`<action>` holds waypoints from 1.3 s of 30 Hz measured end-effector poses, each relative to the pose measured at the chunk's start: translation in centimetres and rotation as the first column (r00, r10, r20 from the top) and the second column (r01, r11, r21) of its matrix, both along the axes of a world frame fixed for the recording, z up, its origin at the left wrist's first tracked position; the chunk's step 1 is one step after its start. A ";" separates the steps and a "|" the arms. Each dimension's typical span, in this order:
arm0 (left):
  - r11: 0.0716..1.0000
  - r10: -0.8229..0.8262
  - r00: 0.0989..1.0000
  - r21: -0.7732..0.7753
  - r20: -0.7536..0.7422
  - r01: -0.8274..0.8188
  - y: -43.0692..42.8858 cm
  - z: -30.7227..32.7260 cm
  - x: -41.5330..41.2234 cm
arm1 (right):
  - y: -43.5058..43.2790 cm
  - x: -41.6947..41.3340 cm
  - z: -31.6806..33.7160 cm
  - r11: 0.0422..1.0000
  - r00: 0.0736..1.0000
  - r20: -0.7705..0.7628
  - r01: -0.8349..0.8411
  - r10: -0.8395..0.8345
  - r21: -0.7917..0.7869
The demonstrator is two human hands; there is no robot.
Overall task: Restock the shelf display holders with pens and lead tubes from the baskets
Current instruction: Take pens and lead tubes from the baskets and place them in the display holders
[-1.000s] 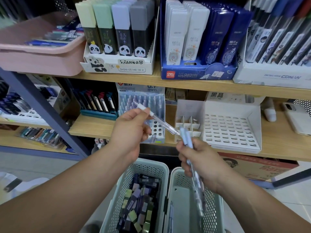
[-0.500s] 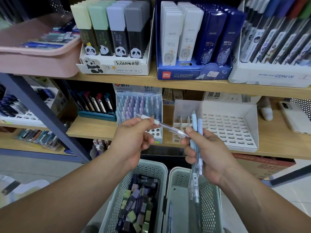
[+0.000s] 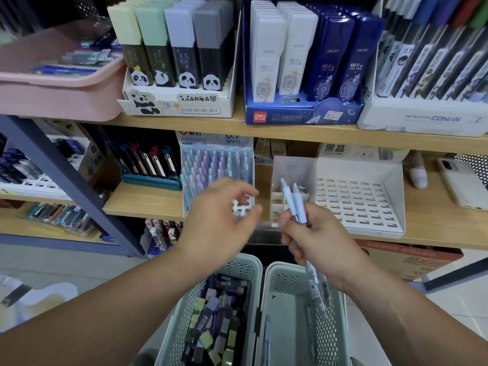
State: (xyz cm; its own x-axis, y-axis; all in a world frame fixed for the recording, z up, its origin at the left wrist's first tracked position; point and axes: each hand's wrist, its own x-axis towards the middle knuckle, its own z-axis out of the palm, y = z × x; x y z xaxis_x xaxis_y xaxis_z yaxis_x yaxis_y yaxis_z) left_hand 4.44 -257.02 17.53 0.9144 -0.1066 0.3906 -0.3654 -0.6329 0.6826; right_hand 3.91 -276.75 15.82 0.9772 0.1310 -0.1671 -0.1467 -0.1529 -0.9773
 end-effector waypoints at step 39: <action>0.888 0.391 0.920 -0.268 0.010 -0.375 3.2 0.6 6.1 | -0.5 0.0 -0.8 1.000 1.000 -0.002 0.011 -0.011 0.027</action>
State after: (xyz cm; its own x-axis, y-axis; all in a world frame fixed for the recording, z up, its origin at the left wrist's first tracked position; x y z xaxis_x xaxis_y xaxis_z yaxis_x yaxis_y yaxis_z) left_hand 10.54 -253.83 18.13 0.8369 0.3582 0.4138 -0.1768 -0.5386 0.8238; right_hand 3.95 -277.24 14.99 0.9783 0.1249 -0.1652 -0.1497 -0.1250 -0.9808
